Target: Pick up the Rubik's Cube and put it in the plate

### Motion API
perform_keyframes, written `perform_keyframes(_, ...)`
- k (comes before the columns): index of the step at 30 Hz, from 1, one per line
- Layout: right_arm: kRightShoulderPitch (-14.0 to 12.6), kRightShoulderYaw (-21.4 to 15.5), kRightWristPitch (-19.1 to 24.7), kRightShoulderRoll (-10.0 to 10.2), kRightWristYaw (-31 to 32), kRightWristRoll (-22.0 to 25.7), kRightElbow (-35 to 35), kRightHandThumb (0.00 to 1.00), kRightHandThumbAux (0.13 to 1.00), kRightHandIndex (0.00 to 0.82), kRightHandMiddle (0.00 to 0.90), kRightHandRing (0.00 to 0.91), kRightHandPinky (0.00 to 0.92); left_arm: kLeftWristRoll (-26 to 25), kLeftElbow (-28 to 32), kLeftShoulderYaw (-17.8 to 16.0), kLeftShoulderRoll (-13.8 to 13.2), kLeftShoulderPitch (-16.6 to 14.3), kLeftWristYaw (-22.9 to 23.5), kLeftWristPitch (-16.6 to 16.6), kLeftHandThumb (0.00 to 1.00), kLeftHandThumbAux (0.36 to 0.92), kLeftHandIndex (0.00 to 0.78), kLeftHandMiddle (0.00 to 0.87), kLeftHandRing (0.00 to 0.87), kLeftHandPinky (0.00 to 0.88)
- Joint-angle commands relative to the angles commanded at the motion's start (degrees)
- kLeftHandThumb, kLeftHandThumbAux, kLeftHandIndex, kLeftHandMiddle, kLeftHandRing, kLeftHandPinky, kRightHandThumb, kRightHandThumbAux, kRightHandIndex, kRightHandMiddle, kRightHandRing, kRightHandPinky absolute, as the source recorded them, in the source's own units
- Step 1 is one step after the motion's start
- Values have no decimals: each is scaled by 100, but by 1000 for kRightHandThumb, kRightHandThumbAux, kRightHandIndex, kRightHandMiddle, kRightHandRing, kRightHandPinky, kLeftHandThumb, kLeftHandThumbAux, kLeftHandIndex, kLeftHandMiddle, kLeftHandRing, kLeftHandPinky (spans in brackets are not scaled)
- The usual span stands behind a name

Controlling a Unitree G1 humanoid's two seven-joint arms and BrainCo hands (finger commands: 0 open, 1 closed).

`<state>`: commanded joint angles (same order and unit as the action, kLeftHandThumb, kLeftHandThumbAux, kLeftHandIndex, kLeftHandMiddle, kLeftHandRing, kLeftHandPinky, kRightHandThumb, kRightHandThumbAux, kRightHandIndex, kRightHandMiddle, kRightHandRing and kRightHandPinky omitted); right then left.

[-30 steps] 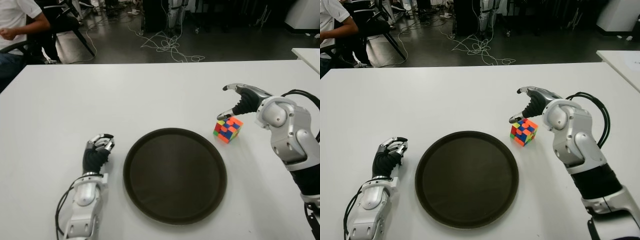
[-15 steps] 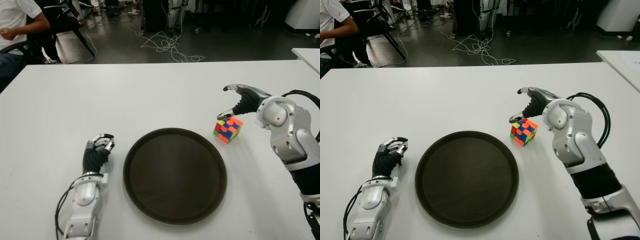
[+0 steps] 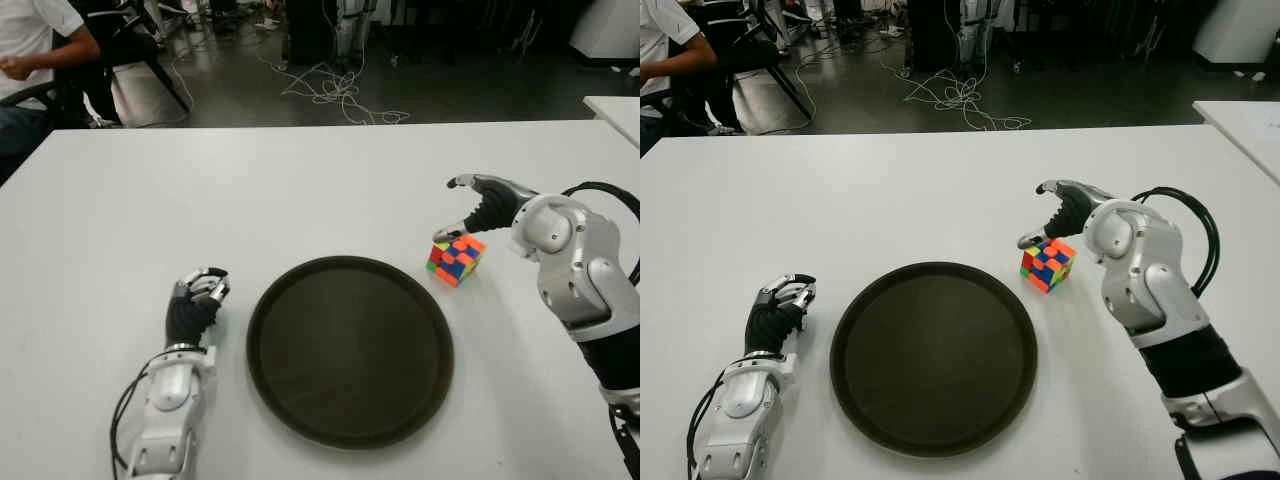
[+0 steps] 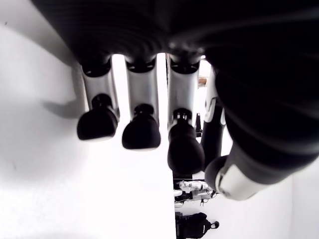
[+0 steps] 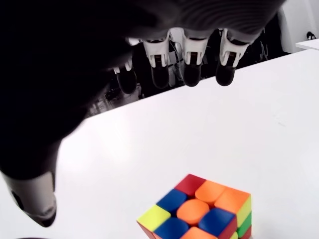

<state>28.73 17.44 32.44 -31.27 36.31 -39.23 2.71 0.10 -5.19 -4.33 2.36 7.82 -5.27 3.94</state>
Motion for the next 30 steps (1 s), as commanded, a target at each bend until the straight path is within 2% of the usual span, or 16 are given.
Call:
perform_keyframes(19, -134, -14, -173, 5, -165, 82, 7, 0, 629, 0, 0, 0, 5, 10, 9, 9, -11, 14, -10, -47, 710, 704, 444, 805, 816, 804)
perform_keyframes(30, -312, -49, -423, 156, -529, 191, -189, 0, 668, 0, 0, 0, 0, -38, -29, -16, 3, 17, 7, -98, 710, 704, 444, 808, 818, 806)
